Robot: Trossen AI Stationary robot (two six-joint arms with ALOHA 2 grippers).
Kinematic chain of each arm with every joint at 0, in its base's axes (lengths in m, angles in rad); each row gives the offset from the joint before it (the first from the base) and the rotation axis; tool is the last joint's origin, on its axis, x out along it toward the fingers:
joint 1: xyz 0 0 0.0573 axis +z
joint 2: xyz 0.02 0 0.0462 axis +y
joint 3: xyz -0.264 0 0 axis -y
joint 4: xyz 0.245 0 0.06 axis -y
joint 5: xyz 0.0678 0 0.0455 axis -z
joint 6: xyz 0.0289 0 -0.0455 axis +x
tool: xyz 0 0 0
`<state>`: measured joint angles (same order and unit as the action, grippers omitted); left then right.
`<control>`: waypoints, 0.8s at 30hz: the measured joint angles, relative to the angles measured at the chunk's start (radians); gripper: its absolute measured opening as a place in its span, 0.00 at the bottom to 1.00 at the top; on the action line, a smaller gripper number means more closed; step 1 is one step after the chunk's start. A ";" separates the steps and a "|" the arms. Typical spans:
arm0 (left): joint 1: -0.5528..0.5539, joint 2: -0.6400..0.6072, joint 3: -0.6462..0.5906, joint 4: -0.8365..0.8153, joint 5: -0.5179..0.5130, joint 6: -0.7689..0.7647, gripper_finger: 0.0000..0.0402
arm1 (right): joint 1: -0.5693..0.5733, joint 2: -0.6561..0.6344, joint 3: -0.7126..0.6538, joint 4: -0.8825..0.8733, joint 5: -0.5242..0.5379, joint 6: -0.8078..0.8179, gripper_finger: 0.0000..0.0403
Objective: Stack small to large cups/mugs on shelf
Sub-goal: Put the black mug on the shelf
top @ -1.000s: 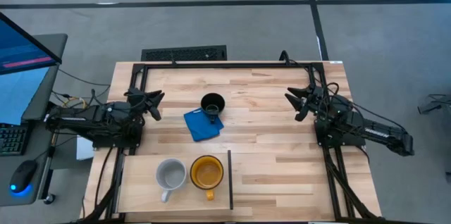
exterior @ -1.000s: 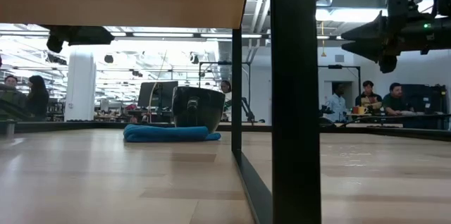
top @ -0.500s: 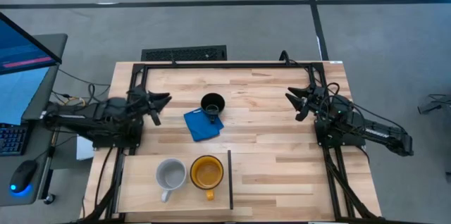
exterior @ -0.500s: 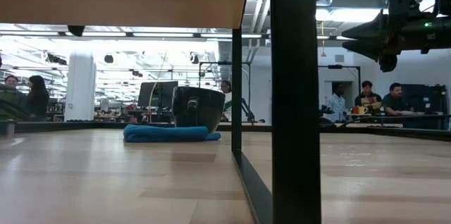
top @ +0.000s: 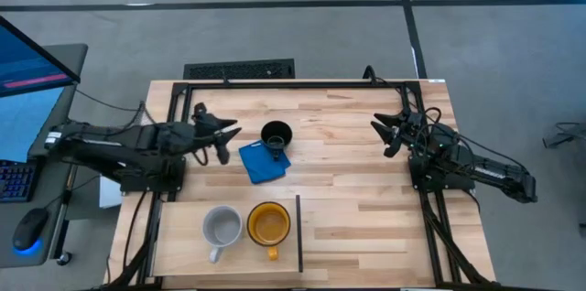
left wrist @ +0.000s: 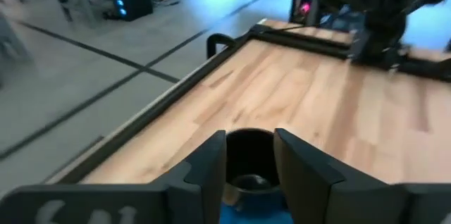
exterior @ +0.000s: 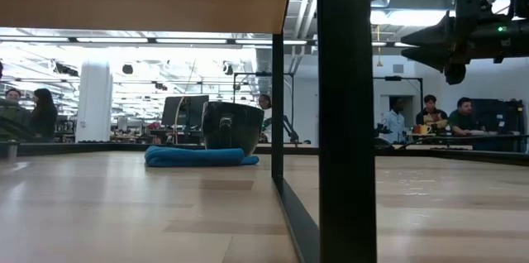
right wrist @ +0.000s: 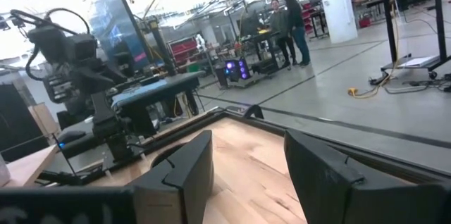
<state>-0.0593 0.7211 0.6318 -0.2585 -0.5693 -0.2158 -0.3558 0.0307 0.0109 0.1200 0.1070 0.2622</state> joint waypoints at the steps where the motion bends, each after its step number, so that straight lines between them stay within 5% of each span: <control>1: 0.007 0.033 0.019 0.002 -0.007 0.016 0.30 | 0.000 0.000 0.000 0.000 0.000 0.000 0.50; 11: 0.144 0.303 0.188 -0.009 0.030 0.174 0.47 | 0.000 0.000 0.000 0.000 -0.001 0.000 0.50; 19: 0.297 0.428 0.340 -0.206 0.329 0.084 0.43 | 0.000 0.000 0.000 0.000 -0.001 0.000 0.50; 24: 0.366 0.481 0.401 -0.288 0.422 0.092 0.40 | 0.000 0.000 0.000 0.000 -0.001 0.001 0.50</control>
<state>0.3064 1.2021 1.0332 -0.5468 -0.1476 -0.1237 -0.3561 0.0307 0.0113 0.1199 0.1062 0.2629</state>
